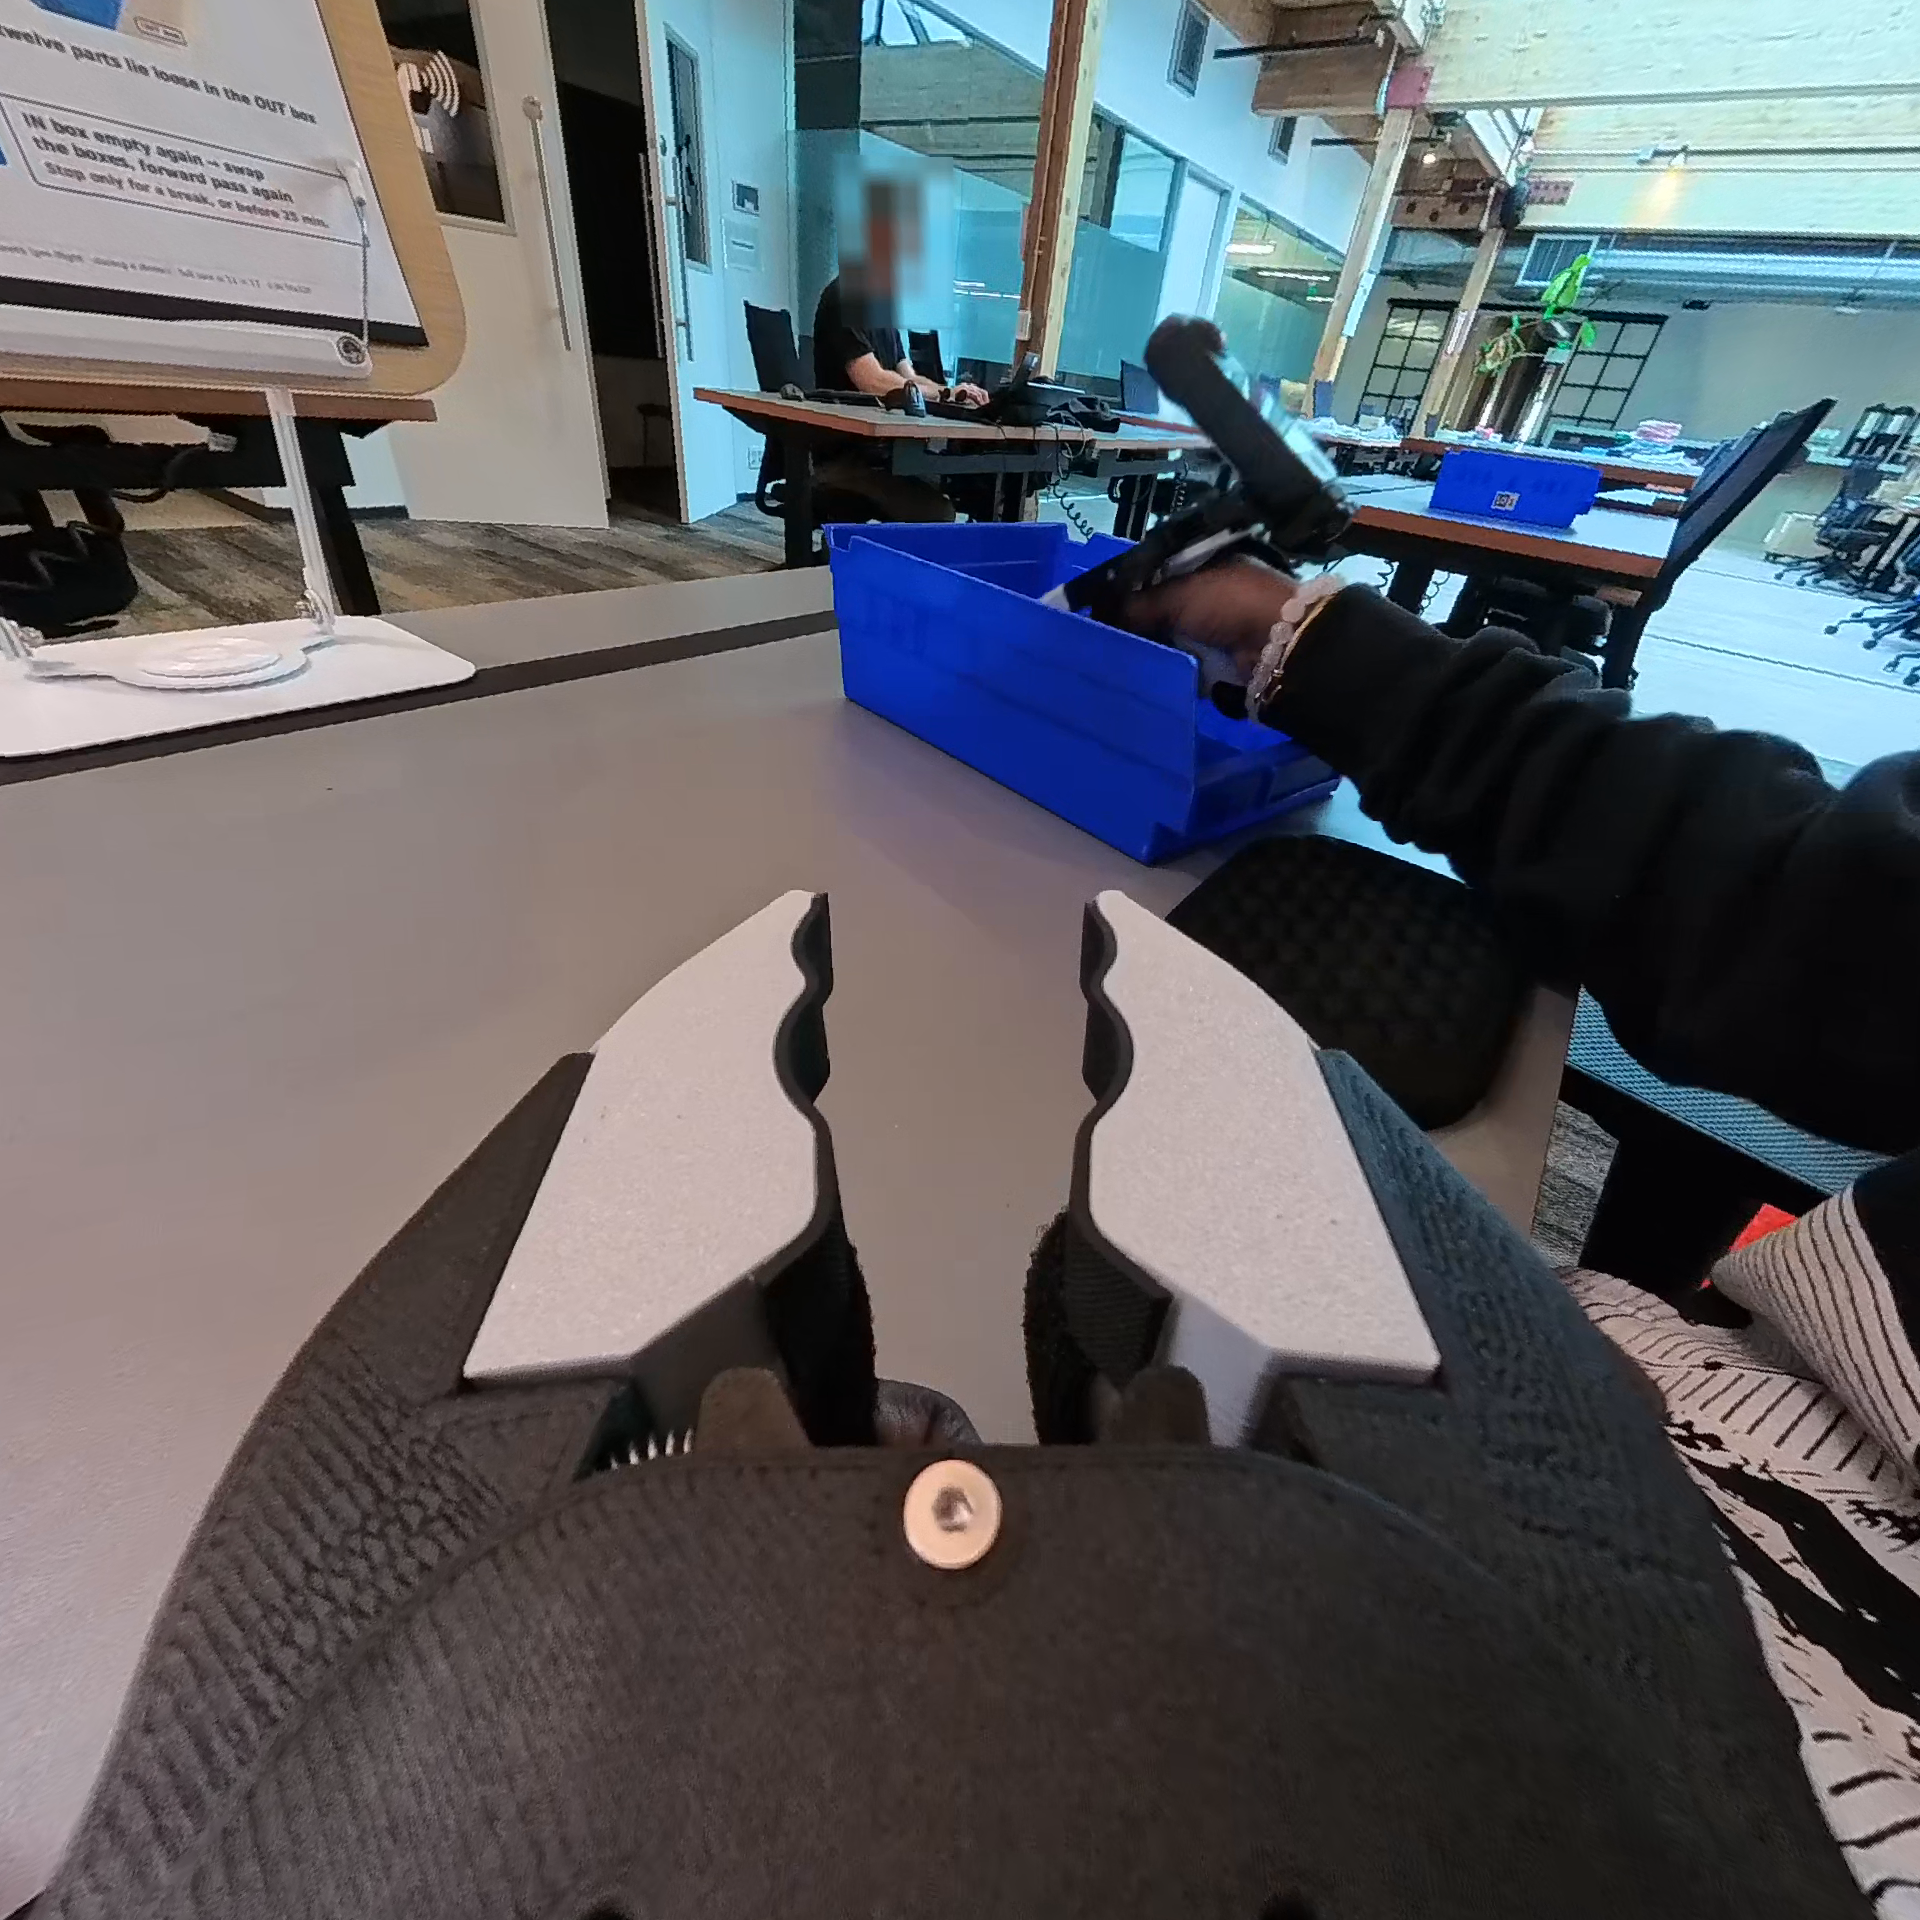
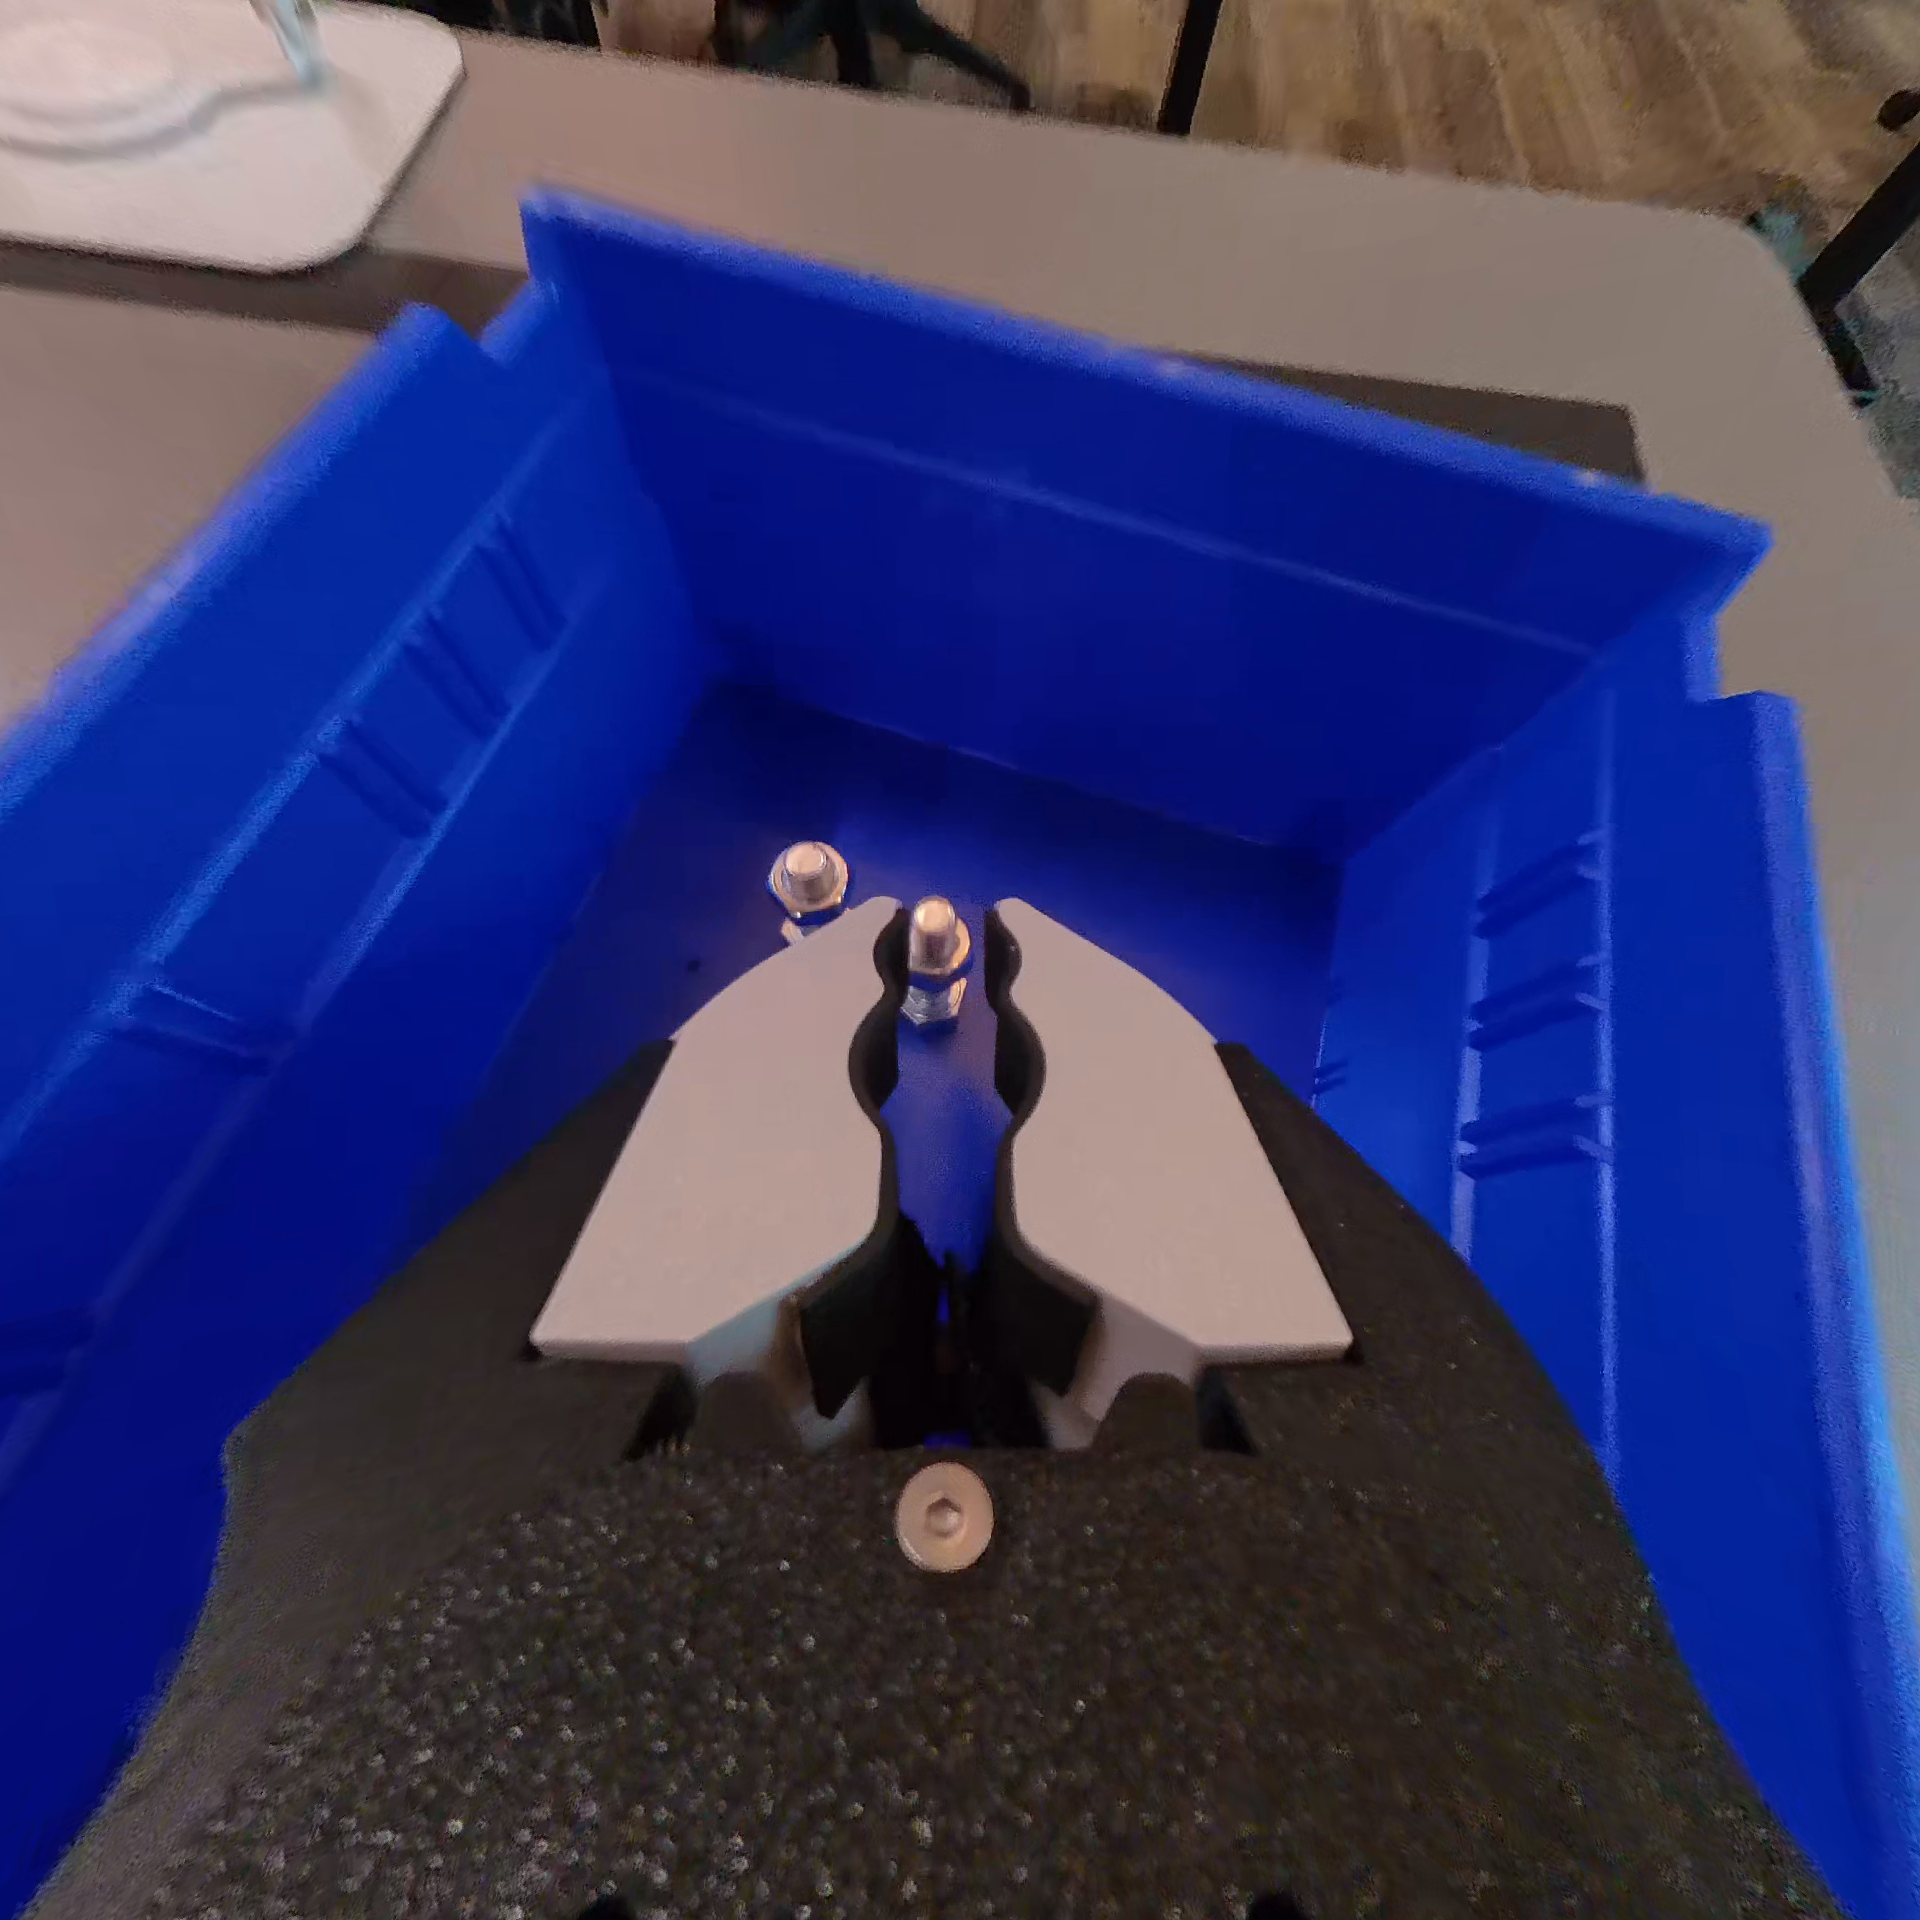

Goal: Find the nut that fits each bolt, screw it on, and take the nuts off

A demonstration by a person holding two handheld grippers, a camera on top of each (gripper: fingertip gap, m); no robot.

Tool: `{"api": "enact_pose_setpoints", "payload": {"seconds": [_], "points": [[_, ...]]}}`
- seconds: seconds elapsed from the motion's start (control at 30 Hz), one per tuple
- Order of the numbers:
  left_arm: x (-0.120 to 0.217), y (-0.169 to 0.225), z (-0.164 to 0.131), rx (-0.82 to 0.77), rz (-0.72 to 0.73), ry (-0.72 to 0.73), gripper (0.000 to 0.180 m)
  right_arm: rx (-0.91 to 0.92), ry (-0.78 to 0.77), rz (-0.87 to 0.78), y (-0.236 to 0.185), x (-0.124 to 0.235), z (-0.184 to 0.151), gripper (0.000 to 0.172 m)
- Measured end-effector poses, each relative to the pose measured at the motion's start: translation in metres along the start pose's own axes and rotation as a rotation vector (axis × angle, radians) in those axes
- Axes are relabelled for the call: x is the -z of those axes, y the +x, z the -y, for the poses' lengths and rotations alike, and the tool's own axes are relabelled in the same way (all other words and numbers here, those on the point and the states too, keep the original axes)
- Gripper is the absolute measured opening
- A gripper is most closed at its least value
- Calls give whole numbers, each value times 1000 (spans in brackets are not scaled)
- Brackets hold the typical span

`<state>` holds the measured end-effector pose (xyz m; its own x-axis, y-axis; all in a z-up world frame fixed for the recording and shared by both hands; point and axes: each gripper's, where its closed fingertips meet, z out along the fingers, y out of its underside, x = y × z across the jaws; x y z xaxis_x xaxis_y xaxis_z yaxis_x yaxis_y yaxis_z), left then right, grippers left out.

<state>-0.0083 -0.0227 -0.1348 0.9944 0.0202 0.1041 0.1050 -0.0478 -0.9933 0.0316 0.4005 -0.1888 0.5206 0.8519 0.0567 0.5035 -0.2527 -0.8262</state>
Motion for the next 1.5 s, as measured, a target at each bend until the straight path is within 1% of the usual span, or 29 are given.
{"api": "enact_pose_setpoints", "payload": {"seconds": [0.1,0.2,0.27,0.37,0.47,0.53,0.6,0.7,0.77,0.87,0.97,1.03,1.07,1.13,1.23,1.37,1.5], "points": [[0,0,0,1,2,4,46,-44,172,17,-7,31,29,22],[0,-1,0,6,2,1,46,-54,432,107,-36,87,64,35],[0,-1,1,8,1,2,46,-26,583,198,-68,130,76,40],[4,-1,6,14,8,28,41,52,721,360,-124,183,69,40],[12,0,14,30,-3,45,40,135,761,526,-175,212,43,40],[21,1,23,24,-12,33,40,212,759,621,-201,218,22,39],[35,-6,37,-3,11,15,40,278,742,666,-214,212,2,37],[64,-32,57,-72,99,-65,40,265,715,736,-225,201,-18,36],[88,-63,65,-103,181,-184,40,239,718,780,-230,199,-24,36],[130,-123,64,-101,337,-429,40,231,730,783,-230,199,-25,36],[164,-175,55,-66,425,-660,40,215,740,793,-228,200,-25,35],[180,-199,39,-1,418,-824,39,203,744,795,-227,200,-24,35],[187,-214,32,6,437,-898,39,198,747,796,-226,200,-24,35],[194,-247,21,25,499,-1007,34,189,753,801,-225,201,-24,35],[198,-282,-2,90,509,-1162,33,178,760,804,-224,201,-24,35],[197,-314,-30,189,499,-1287,30,172,772,806,-223,203,-23,35],[188,-323,-43,249,462,-1292,28,164,778,809,-222,203,-23,34]]}}
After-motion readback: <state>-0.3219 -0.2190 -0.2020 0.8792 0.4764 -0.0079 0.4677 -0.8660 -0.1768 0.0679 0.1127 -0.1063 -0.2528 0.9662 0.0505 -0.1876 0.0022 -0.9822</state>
